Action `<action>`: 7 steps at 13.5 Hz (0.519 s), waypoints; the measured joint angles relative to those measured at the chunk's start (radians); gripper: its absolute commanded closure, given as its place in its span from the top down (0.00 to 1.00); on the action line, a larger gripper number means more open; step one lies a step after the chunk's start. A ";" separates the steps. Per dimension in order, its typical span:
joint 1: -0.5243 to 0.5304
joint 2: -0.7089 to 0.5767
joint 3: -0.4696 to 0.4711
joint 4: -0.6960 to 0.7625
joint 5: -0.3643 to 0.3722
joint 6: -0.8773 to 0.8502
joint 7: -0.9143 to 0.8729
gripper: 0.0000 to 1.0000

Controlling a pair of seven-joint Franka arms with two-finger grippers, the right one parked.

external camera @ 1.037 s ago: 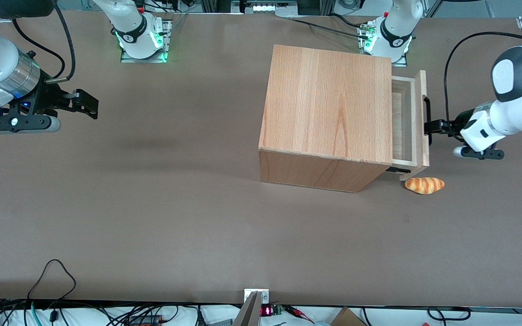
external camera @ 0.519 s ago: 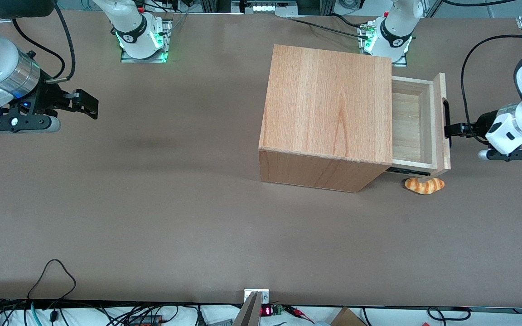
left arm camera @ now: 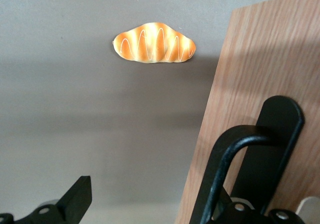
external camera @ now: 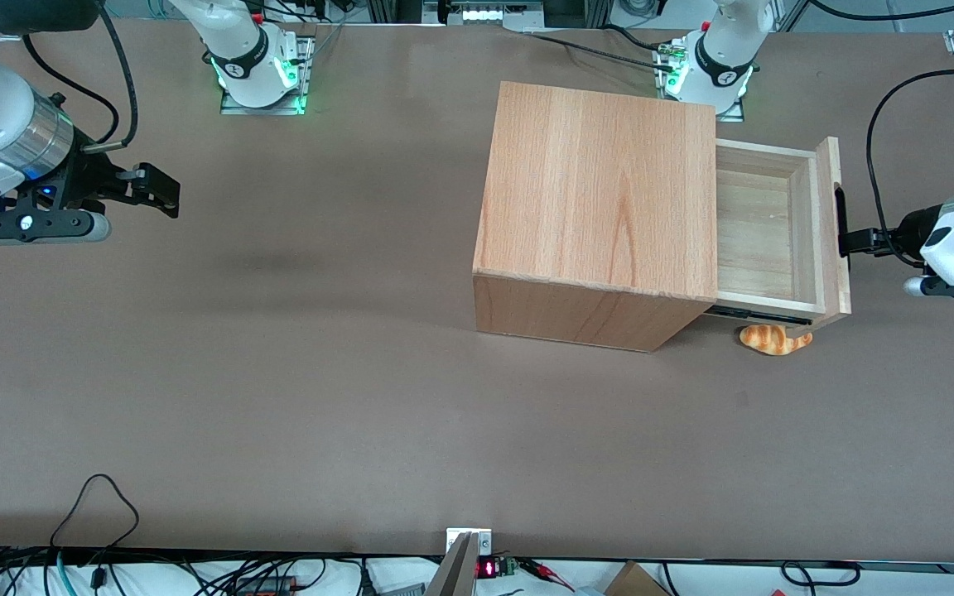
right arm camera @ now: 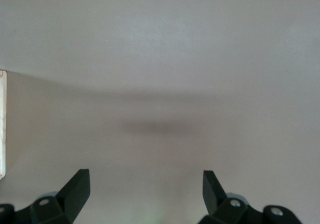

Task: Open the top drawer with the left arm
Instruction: 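Pull the handle with the left gripper, sliding the drawer out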

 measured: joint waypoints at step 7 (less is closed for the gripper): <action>0.056 0.033 0.000 0.055 -0.080 -0.060 0.078 1.00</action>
